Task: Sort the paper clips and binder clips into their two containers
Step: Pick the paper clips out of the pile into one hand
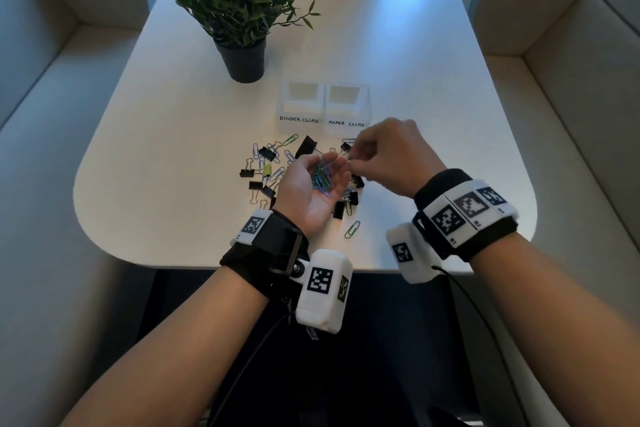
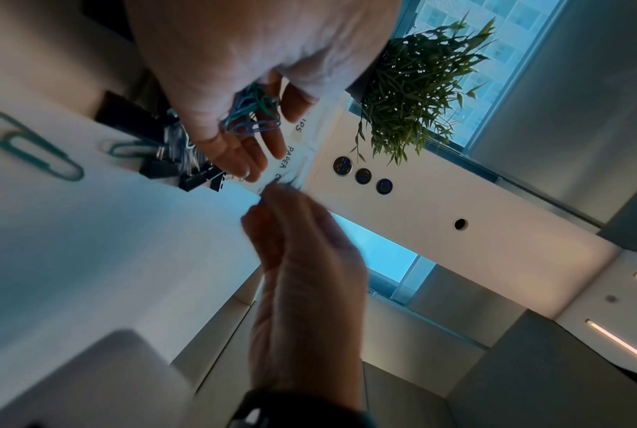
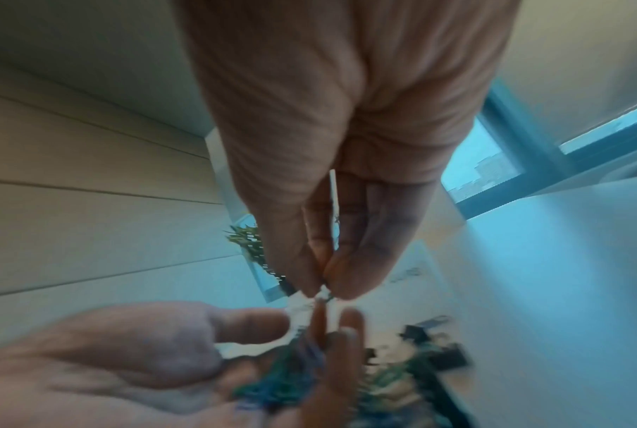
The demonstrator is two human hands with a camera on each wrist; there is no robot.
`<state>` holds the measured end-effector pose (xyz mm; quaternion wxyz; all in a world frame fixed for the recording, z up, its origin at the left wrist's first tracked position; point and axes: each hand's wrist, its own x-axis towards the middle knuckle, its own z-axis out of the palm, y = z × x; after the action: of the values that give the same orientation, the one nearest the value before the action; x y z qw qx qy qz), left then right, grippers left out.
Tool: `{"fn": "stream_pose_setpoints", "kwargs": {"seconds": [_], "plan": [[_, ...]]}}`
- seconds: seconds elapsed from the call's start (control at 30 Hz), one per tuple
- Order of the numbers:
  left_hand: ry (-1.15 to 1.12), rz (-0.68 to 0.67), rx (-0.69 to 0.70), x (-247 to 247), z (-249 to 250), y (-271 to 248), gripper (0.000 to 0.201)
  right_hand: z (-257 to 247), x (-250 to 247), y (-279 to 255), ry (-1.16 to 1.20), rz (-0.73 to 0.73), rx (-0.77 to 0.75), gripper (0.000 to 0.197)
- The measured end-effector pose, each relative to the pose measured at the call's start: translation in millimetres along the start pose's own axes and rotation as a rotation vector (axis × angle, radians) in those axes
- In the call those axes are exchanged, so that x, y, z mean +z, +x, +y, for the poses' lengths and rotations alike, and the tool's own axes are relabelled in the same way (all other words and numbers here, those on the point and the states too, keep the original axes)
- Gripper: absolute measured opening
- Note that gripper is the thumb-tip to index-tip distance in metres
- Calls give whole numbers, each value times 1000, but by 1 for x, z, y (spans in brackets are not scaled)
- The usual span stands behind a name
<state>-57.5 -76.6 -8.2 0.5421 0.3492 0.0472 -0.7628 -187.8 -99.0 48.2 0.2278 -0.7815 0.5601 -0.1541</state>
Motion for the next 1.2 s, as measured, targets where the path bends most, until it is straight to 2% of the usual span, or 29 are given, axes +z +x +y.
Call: {"fn": "stream_pose_setpoints", "kwargs": {"seconds": [0.1,0.2,0.3,0.37,0.53,0.7,0.83,0.93,1.07,1.2], "plan": [[-78,-5,-11,2,-1,0,29,-13,0,3,56,-42,-27,19],[-103,16,16,-1,5,-2,33,-6,1,0,-7,-37,-17,18],[-99,30,36,-5,13,-4,32,2,11,-10,-141,-225,-3,27],[-103,33,40,-4,17,-5,30,6,21,-15,-197,-271,-18,28],[-102,33,59,-1,20,-8,28,15,29,-13,-168,-226,-32,19],[-115,33,56,-4,19,-9,30,32,11,-11,-24,-110,86,23],[-119,32,56,-6,18,-8,32,51,10,-9,-127,-45,146,23],[-126,30,51,-6,16,-8,32,44,14,-14,-161,-22,66,24],[-116,28,58,-6,17,-8,32,23,23,-18,-164,-201,-110,26],[-116,33,61,-6,18,-8,33,19,32,-14,-208,-266,-114,31]]}}
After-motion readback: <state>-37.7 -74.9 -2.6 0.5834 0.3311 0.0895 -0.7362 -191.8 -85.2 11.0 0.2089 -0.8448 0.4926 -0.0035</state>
